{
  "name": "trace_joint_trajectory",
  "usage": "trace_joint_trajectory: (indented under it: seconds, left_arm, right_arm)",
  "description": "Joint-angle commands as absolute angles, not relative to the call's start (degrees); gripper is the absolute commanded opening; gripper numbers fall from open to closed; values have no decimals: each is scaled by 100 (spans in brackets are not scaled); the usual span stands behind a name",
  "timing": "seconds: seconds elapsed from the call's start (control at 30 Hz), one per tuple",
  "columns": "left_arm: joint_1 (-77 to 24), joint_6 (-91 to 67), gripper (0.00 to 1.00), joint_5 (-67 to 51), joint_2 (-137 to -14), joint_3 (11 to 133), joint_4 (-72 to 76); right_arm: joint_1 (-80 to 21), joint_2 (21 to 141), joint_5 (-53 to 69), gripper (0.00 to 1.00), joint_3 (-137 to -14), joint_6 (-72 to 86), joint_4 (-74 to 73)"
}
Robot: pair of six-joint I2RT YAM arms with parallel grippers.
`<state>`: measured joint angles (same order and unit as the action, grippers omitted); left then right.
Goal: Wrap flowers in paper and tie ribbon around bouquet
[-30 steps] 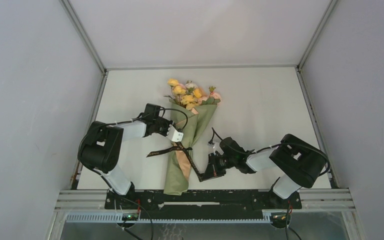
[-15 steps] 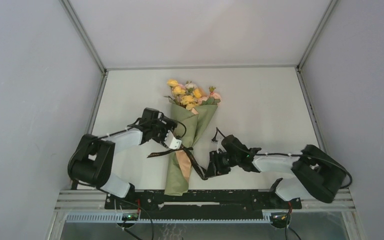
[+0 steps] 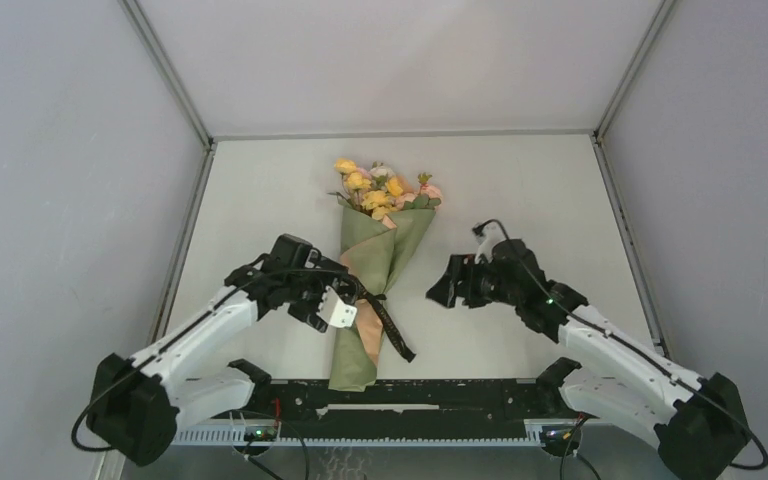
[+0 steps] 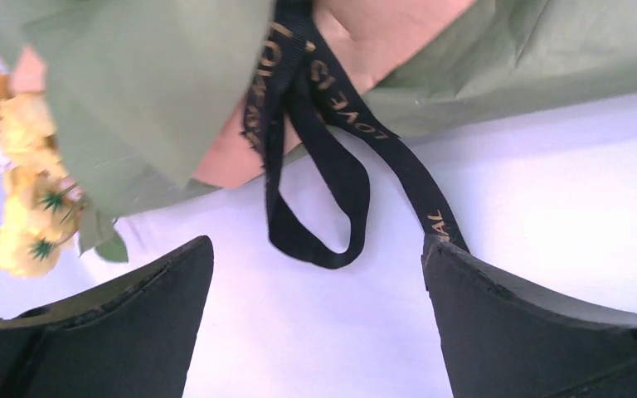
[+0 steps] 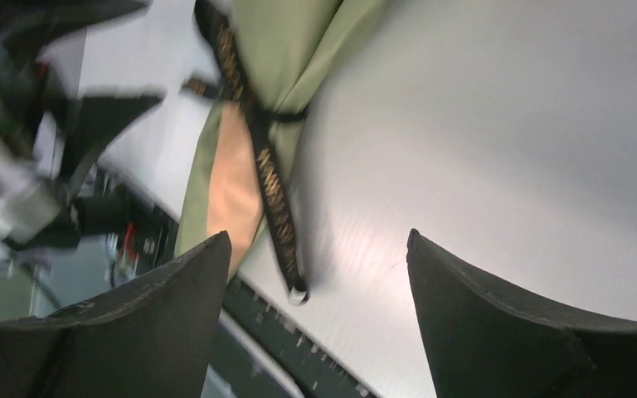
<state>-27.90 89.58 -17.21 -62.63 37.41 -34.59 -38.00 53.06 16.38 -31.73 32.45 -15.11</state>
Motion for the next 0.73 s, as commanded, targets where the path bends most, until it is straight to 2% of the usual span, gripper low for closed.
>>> trace_joint_trajectory:
  seconds: [0.0,0.07,0.17,0.3,0.5,0.7]
  left_arm:
    - [-2960,6450,100,-2069,-5448,4388,-4168]
    - [-2953,4325,100,-1921,-5067,4528,-3506]
    - [-2771,1598,100,-732,-4501,4565,-2689]
    - [-1634,-396,100,-302,-3585,3916,-2160]
    - [-416,-967,100,901,-2634,2394,-1156]
    - [-141,-1074,100,654,-2259,1787,-750]
  right_arm:
    - [-2852,4947,843,87,-3619,2752,-1826]
    - [-2190,4853,542,87,-3756,2442,-1843]
    - [-923,4648,395,89,-3760,2342,-1732]
    - [499,4386,843,91,-3512,2505,-1424]
    - [835,4293,203,92,-3229,2481,-1465]
    - [835,3888,481,90,-2609,2235,-1064]
